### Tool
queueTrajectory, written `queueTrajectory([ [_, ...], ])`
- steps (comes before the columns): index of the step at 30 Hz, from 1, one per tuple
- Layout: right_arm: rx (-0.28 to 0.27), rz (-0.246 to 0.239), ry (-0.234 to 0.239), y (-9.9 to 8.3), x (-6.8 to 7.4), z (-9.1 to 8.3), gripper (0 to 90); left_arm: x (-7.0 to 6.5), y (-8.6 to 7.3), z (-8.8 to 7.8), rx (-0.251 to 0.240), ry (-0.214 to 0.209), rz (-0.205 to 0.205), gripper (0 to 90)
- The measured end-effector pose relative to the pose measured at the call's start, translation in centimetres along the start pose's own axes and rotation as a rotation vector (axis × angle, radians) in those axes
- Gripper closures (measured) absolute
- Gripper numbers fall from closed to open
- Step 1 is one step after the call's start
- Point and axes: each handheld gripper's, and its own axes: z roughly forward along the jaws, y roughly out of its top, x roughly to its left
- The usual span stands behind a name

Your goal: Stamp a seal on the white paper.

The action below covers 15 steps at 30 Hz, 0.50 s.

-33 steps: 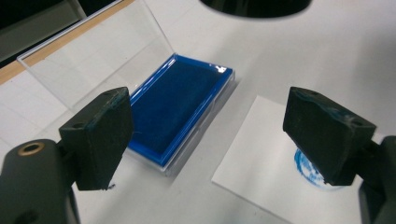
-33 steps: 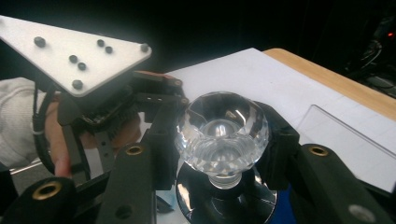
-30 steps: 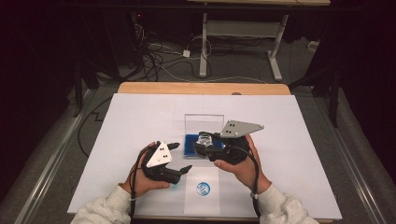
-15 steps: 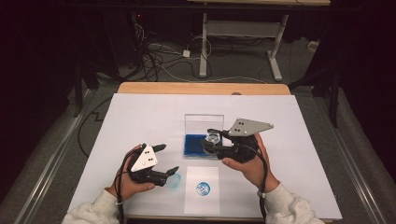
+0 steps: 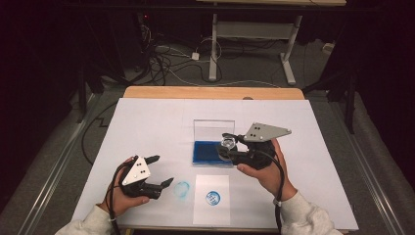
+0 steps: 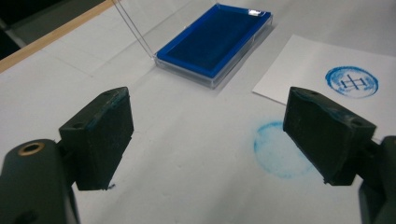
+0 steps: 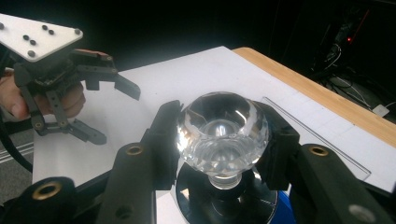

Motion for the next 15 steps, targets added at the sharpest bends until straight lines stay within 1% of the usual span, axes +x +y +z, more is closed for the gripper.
queueTrajectory([
  [6,0.004,0.006,-0.013,-0.2,-0.3,-0.4,56.4,0.1,-0.7,-0.7,0.006,0.006,-0.016,16.0],
  [12,-0.005,0.019,-0.028,-0.3,-0.8,-1.1,56.4,-0.1,-1.4,-1.5,0.020,0.004,-0.030,16.0],
  [15,-0.008,0.023,-0.050,-0.3,-1.2,-1.4,56.4,-0.1,-1.7,-1.7,0.022,0.009,-0.034,16.0],
])
